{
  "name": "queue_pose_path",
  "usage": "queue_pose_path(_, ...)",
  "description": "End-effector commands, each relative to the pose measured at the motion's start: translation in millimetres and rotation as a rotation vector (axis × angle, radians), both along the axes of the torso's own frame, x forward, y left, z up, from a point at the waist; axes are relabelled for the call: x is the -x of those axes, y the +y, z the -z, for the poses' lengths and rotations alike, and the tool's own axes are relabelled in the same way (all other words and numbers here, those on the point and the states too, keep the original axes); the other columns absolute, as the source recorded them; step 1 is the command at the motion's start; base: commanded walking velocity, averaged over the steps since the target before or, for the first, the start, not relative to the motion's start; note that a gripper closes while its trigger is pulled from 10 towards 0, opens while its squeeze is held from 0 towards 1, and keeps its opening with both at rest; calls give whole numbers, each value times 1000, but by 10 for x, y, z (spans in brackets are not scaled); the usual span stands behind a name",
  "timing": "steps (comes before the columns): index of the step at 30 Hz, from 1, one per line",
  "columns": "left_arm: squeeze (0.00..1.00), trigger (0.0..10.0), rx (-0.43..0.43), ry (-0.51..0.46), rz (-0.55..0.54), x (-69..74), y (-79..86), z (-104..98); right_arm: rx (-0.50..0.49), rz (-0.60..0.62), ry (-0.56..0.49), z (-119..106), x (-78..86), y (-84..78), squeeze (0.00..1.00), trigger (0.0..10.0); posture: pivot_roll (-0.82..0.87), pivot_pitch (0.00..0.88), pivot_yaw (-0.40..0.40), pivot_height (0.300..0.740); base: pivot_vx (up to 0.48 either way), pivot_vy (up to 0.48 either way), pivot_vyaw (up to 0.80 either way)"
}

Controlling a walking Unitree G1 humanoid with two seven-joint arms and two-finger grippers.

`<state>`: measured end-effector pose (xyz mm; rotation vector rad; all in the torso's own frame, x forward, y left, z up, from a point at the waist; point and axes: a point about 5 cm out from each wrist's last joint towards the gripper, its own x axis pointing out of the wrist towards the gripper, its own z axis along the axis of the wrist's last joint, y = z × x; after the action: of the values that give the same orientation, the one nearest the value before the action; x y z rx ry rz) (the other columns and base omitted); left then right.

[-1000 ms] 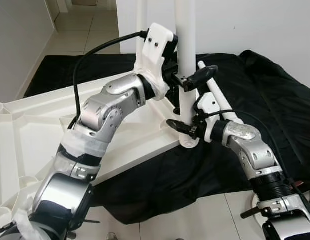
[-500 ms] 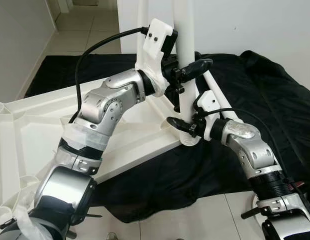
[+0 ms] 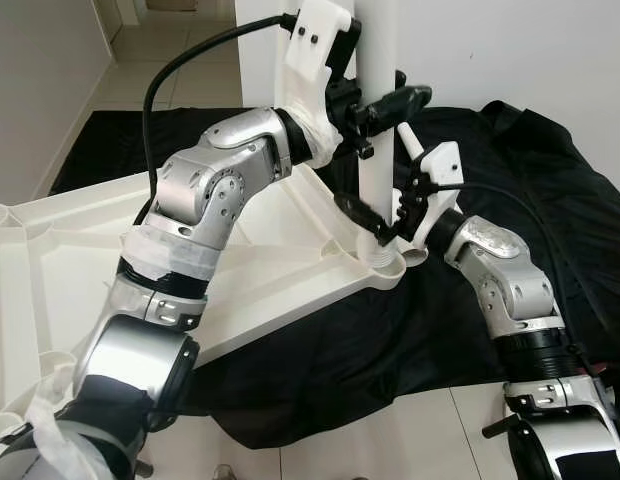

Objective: Building children table

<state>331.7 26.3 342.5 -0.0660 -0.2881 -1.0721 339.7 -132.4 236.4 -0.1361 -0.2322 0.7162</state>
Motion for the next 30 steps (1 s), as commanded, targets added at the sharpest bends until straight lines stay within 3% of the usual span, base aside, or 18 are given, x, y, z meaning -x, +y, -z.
queue_pose_path(1,0,10000,-17,29,-61,-46,3,-55,5,85,-39,-47,-41,-43,0,10000,-32,58,-18,740,0,0,0)
queue_pose_path(11,0,10000,9,12,-172,-76,0,-181,6,243,-66,-9,-79,132,0,10000,-35,58,-16,740,0,0,0)
queue_pose_path(13,0,10000,34,-8,-217,-59,-36,-262,13,330,-67,76,-94,240,0,10000,-35,60,-17,740,0,0,0)
queue_pose_path(17,0,10000,58,-13,-234,-38,-69,-307,18,378,-56,144,-103,298,0,10000,-29,61,-23,740,0,0,0)
queue_pose_path(21,0,10000,66,-1,-278,-34,-130,-360,0,502,-38,235,-118,386,0,10000,-26,66,-26,740,0,0,0)
queue_pose_path(30,0,10000,65,8,-264,3,-203,-355,-15,547,-92,145,-142,434,0,10000,-26,66,-31,740,0,0,0)
